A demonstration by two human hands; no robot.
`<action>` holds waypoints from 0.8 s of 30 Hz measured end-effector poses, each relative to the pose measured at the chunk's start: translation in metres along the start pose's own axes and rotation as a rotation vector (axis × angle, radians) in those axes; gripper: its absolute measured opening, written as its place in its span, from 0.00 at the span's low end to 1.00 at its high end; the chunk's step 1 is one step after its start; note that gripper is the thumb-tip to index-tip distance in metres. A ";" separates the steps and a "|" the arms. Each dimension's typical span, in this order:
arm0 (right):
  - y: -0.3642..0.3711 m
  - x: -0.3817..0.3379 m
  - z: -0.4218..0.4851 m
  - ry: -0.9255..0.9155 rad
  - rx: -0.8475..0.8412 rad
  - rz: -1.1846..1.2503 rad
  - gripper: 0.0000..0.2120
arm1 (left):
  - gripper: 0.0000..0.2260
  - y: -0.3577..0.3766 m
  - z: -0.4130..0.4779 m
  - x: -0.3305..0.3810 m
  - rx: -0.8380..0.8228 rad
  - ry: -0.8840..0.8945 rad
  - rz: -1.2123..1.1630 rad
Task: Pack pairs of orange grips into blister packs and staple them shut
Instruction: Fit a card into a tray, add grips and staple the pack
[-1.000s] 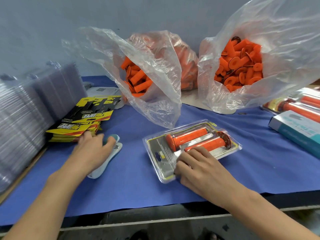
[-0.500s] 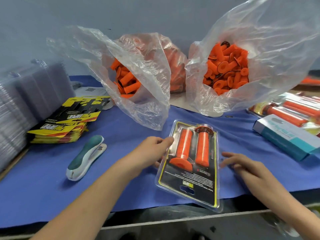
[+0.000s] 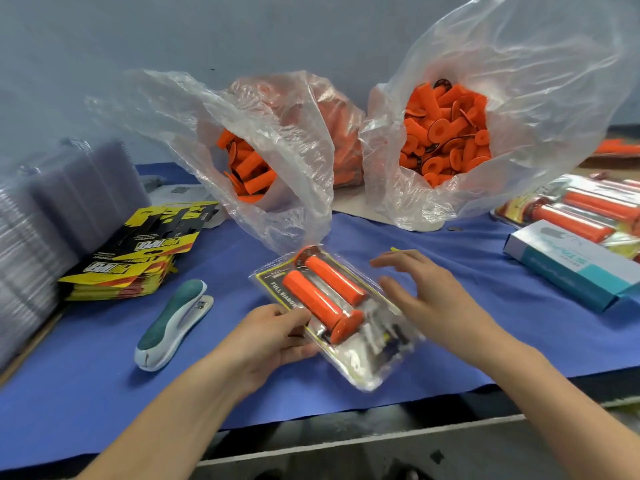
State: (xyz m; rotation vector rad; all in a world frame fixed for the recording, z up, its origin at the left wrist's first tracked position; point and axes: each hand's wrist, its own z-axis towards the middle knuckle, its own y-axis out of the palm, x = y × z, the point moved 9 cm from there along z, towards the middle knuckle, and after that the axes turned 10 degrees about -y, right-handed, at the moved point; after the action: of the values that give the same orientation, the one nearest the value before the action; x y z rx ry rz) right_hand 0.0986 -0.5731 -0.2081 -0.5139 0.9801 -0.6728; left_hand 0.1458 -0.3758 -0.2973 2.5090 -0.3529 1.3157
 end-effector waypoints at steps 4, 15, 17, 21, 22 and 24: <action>0.041 -0.056 -0.025 -0.310 -0.226 -0.265 0.17 | 0.06 -0.014 0.003 -0.003 0.041 0.003 -0.253; 0.055 -0.049 -0.027 -0.475 0.105 -0.726 0.09 | 0.06 -0.011 0.010 0.004 -0.004 -0.028 -0.394; 0.053 -0.047 -0.025 -0.489 0.134 -0.759 0.08 | 0.08 -0.015 0.013 0.003 0.017 -0.036 -0.390; 0.050 -0.044 -0.025 -0.515 0.154 -0.784 0.03 | 0.10 -0.032 0.012 0.006 0.114 -0.008 -0.325; 0.050 -0.043 -0.025 -0.515 0.149 -0.784 0.04 | 0.10 -0.038 0.011 0.008 0.150 0.009 -0.323; 0.051 -0.042 -0.026 -0.520 0.137 -0.778 0.09 | 0.13 -0.047 0.009 0.011 0.201 0.024 -0.277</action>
State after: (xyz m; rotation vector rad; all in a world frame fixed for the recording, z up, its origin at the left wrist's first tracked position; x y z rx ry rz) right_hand 0.0740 -0.5098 -0.2299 -0.9059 0.2123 -1.2099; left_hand 0.1750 -0.3366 -0.2991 2.5821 0.1364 1.3236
